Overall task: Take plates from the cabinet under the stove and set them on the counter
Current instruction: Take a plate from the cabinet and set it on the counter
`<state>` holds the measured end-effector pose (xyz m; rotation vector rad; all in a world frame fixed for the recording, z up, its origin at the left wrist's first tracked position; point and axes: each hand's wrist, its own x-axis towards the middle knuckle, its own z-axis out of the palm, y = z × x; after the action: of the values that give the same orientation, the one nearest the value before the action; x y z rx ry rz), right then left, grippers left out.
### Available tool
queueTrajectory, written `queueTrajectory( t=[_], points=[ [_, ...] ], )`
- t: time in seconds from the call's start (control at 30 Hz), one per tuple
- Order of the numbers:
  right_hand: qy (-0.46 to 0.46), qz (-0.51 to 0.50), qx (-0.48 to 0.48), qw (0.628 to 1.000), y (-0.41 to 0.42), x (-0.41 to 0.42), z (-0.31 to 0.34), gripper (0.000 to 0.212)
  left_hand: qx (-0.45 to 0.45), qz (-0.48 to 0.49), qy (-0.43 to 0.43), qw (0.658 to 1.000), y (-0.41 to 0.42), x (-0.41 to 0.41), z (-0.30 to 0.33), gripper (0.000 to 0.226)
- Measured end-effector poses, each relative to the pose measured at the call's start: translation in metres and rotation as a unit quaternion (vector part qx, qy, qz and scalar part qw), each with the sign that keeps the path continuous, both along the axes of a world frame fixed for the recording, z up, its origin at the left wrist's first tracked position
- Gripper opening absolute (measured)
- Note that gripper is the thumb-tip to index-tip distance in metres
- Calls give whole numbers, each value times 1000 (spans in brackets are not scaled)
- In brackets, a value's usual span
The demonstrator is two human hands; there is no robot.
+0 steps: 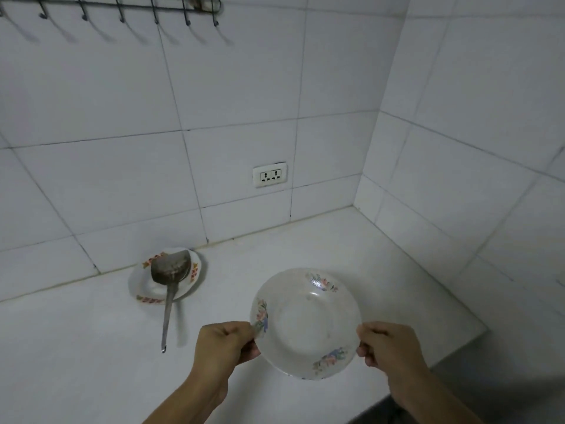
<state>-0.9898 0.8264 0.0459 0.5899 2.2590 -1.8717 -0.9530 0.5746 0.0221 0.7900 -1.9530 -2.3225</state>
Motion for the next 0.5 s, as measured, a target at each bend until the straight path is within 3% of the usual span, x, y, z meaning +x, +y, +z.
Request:
queueTrajectory(
  t=[0.37,0.5],
  points=[
    [-54,49,-22,997,-50,-167,-68,30,8,75,-64,995,-41,-137,-56,17],
    [-63,60,-25,996,-70,-223,-87,17,1,101,-85,991,-54,-181,-76,20]
  ],
)
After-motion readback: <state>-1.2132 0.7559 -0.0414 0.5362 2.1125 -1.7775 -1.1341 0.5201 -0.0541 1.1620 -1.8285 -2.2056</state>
